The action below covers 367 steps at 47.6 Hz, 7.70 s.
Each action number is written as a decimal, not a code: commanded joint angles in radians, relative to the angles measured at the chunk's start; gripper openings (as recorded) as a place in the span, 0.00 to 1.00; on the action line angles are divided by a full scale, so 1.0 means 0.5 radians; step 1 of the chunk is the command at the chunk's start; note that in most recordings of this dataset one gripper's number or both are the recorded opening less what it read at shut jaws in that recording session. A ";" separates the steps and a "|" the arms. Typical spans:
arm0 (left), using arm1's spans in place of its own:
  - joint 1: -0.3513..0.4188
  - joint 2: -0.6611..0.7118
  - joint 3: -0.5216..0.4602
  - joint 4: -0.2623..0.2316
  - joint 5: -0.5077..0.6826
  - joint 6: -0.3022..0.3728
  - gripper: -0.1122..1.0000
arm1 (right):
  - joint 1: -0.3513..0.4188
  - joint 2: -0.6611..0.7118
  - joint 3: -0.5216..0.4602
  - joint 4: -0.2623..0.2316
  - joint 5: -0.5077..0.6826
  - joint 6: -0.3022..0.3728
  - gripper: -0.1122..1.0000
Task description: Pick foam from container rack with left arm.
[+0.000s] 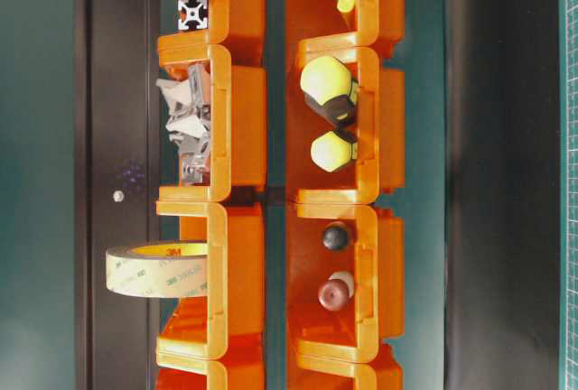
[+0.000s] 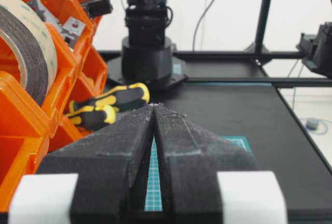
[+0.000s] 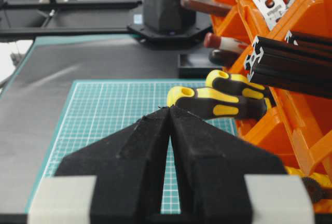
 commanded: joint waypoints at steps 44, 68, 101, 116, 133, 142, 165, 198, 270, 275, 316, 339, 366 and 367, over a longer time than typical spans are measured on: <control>0.334 0.426 -1.193 0.114 1.292 -2.283 0.10 | 0.000 -0.166 -0.061 0.009 0.114 0.153 0.10; 0.368 0.451 -1.264 0.114 1.393 -2.332 0.19 | 0.015 -0.163 -0.028 0.009 0.110 0.141 0.10; 0.466 0.798 -1.571 0.110 1.724 -2.485 0.88 | 0.040 -0.181 -0.021 0.009 0.080 0.126 0.10; 0.525 1.068 -1.733 0.110 1.786 -2.482 0.88 | 0.086 -0.187 -0.012 0.006 0.080 0.126 0.10; 0.525 1.169 -1.755 0.110 1.770 -2.482 0.88 | 0.132 -0.187 -0.006 0.009 0.074 0.129 0.10; 0.525 1.175 -1.755 0.110 1.770 -2.491 0.87 | 0.132 -0.187 0.000 0.006 0.074 0.129 0.10; 0.531 1.181 -1.746 0.117 1.595 -2.372 0.38 | 0.132 -0.187 -0.006 0.006 0.058 0.141 0.10; -0.199 1.080 -1.859 0.117 1.534 -1.347 0.34 | 0.132 -0.202 -0.015 0.012 0.018 0.153 0.10; -0.540 1.902 -1.994 0.132 2.494 -0.175 0.34 | 0.132 -0.224 -0.025 0.031 0.018 0.156 0.10; -0.512 1.905 -2.000 0.132 2.497 -0.169 0.34 | 0.132 -0.224 -0.025 0.031 0.018 0.160 0.10; -0.469 1.752 -1.829 0.135 2.485 -0.040 0.90 | 0.132 -0.224 -0.028 0.031 0.018 0.160 0.10; -0.491 1.132 -1.598 0.138 2.240 -0.267 0.88 | 0.132 -0.230 -0.031 0.031 0.018 0.160 0.10; -0.430 0.236 -0.957 0.147 1.285 -0.175 0.77 | 0.132 -0.239 -0.061 0.040 0.015 0.160 0.10; -0.426 0.212 -0.939 0.147 1.239 -0.175 0.76 | 0.132 -0.239 -0.061 0.043 0.015 0.160 0.10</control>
